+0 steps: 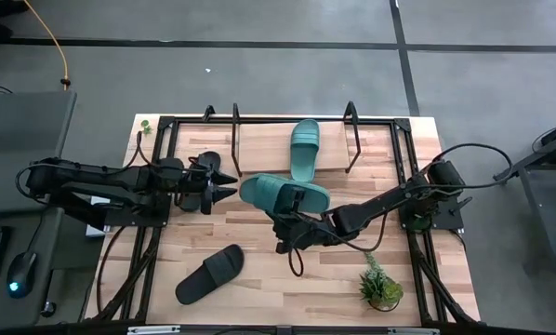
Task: Pick and place slides into the shelf
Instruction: Put the green slipper on the shelf
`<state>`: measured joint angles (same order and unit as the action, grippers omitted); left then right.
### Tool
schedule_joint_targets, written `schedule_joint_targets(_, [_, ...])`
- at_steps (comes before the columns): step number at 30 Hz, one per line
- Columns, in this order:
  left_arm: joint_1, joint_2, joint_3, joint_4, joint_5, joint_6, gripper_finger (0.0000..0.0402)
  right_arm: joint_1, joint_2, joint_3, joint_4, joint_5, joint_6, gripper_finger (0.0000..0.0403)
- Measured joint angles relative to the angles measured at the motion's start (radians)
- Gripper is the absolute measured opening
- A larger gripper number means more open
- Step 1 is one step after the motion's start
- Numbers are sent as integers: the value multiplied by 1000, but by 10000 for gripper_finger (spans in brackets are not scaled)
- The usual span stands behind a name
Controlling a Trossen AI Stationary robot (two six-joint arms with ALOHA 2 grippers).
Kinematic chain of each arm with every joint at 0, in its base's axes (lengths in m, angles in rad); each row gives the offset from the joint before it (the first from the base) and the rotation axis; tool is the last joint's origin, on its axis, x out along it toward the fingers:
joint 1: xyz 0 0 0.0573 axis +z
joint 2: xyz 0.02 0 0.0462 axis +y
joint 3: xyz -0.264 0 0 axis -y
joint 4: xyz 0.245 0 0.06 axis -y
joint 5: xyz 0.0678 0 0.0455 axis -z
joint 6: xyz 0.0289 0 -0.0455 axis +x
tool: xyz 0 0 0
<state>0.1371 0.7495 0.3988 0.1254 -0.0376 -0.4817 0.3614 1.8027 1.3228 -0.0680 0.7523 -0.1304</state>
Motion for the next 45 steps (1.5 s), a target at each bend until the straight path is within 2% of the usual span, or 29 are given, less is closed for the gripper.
schedule_joint_targets(10, [1, 144, 0, 171, 48, -13, 198, 0, 0, 0, 15, -3, -7, 0])
schedule_joint_targets(15, [0, 196, 0, 205, 53, -19, 198, -1, 0, 0, 20, -11, -9, 0])
schedule_joint_targets(33, [1, 211, 0, 239, 56, -14, 196, -1, 0, 0, 24, -27, -9, 0])
schedule_joint_targets(38, [1, 211, 0, 239, 56, 3, 157, -1, 0, 0, 24, -27, -9, 0])
schedule_joint_targets(45, [1, 211, 0, 239, 41, 25, 58, 0, 0, 0, 25, -27, -10, 0])
